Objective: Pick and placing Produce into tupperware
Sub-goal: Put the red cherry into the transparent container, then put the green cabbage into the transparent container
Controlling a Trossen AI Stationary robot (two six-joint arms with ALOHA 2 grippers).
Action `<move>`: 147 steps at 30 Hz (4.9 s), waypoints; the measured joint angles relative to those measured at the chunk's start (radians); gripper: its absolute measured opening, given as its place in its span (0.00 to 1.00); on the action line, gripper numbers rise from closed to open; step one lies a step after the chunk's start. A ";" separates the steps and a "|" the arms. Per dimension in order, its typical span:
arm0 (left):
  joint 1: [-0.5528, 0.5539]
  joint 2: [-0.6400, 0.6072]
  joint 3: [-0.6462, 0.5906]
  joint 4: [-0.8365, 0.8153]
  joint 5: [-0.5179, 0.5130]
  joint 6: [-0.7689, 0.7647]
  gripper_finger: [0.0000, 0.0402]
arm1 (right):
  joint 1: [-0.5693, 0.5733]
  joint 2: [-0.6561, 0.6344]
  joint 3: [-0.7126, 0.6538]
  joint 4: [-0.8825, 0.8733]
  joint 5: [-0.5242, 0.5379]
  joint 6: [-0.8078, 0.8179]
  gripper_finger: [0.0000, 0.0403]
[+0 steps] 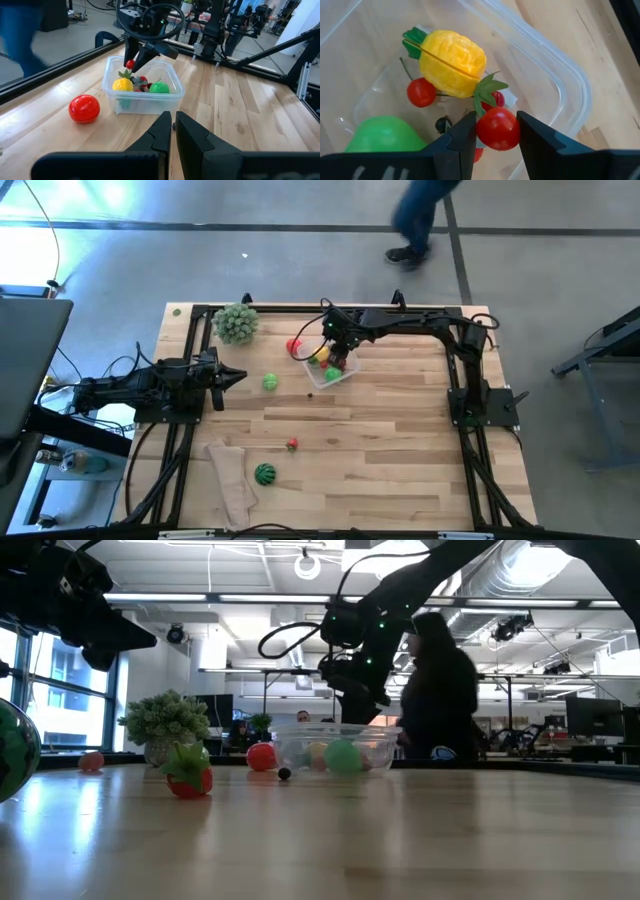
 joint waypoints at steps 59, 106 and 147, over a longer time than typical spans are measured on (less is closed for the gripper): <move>0.000 0.000 0.000 0.000 0.000 0.000 0.04 | 0.002 -0.002 0.000 0.011 -0.169 -0.008 0.34; 0.000 0.000 0.000 0.000 0.000 0.000 0.04 | 0.166 -0.545 -0.013 -0.447 0.100 0.129 0.49; 0.000 0.000 0.000 0.000 0.000 0.000 0.04 | 0.519 -1.059 -1.005 0.431 0.282 0.220 0.49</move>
